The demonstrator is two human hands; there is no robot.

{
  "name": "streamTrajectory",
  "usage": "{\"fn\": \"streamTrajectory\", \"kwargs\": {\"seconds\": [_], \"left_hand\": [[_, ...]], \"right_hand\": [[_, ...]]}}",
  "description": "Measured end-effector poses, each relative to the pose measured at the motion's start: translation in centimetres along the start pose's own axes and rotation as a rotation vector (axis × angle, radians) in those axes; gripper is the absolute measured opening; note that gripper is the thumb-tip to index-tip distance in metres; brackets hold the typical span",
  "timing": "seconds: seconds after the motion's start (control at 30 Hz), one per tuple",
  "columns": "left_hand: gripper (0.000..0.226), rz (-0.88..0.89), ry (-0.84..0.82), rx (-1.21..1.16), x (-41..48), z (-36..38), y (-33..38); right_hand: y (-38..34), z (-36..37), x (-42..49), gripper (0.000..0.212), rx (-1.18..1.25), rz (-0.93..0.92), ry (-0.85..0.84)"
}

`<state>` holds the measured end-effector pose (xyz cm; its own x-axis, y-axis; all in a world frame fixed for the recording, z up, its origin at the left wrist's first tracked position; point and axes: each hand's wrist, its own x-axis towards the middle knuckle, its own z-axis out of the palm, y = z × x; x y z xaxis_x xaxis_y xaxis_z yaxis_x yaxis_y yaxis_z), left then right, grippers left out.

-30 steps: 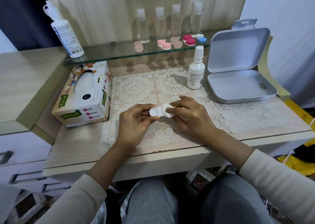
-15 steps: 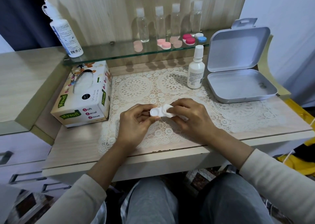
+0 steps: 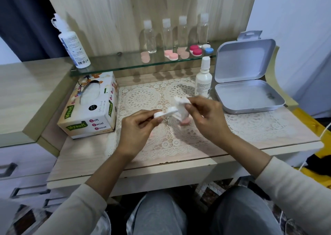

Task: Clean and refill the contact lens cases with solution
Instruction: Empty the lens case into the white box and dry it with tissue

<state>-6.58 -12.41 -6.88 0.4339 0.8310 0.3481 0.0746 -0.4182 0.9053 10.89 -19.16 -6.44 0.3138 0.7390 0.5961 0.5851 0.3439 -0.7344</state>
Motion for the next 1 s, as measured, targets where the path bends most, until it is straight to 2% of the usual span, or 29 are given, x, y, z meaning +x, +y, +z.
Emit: {"fn": "streamTrajectory", "kwargs": {"seconds": [0.1,0.27,0.47,0.57,0.7,0.77,0.87,1.0], "left_hand": [[0.038,-0.064,-0.04,-0.042,0.0,-0.3,0.7],[0.025,-0.169,-0.131,-0.132,0.0,0.1,1.3],[0.022,-0.192,-0.153,-0.094,0.2,0.1,1.7],[0.017,-0.226,-0.17,-0.114,0.2,0.2,1.9],[0.04,-0.37,-0.195,-0.128,0.3,0.5,2.4],[0.043,-0.463,-0.224,-0.194,0.6,0.7,2.7],[0.033,-0.525,-0.25,-0.26,1.0,0.9,2.9],[0.02,-0.556,-0.181,-0.281,1.3,0.9,2.8]], "right_hand": [[-0.5,-0.2,0.6,0.018,0.089,0.189,0.037],[-1.8,-0.1,0.5,0.035,0.248,0.287,-0.055],[-2.4,-0.1,-0.3,0.014,0.468,0.355,-0.149],[-2.2,0.0,-0.4,0.026,0.373,0.318,-0.177],[-2.2,0.2,-0.4,0.031,0.413,0.337,-0.19],[-2.3,0.2,-0.6,0.032,0.413,0.342,-0.205],[-2.2,0.4,-0.8,0.028,0.368,0.356,-0.198],[-2.1,0.6,-1.0,0.027,0.325,0.368,-0.136]]}}
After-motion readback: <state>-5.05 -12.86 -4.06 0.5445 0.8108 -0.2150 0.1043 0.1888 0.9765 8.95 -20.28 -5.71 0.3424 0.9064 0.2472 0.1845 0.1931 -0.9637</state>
